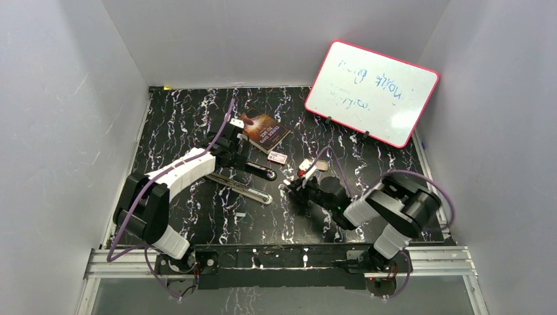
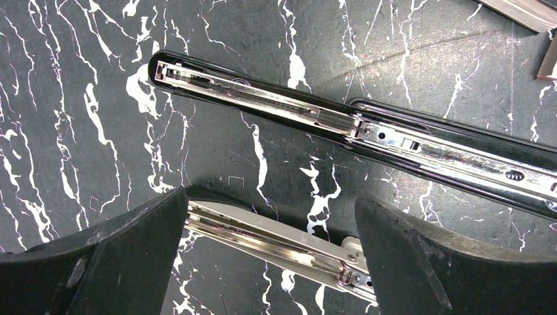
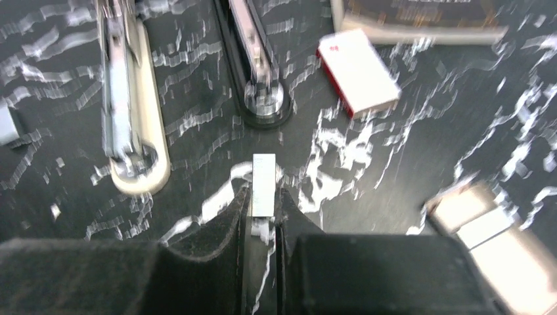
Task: Load the staples into the stapler
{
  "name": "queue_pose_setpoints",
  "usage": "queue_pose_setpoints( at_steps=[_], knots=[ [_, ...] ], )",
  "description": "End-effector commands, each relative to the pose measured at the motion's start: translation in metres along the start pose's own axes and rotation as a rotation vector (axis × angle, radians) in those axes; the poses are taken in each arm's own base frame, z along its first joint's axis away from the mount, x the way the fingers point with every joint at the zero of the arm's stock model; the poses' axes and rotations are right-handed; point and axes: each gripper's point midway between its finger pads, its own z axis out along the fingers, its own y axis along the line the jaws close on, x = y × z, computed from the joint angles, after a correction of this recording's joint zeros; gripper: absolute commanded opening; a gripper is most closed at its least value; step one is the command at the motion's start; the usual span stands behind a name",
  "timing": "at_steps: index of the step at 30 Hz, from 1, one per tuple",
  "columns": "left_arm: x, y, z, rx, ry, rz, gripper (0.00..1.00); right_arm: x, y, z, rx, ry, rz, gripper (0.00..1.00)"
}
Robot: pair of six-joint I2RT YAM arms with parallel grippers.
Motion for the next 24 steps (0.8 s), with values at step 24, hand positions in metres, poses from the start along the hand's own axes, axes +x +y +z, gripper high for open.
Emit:
queue_pose_setpoints(
  at_steps=[24],
  knots=[
    [-0.003, 0.007, -0.008, -0.028, -0.022, 0.008, 0.98, -0.111, 0.021, 0.102, -0.216, 0.246, 0.152, 0.00]
  ],
)
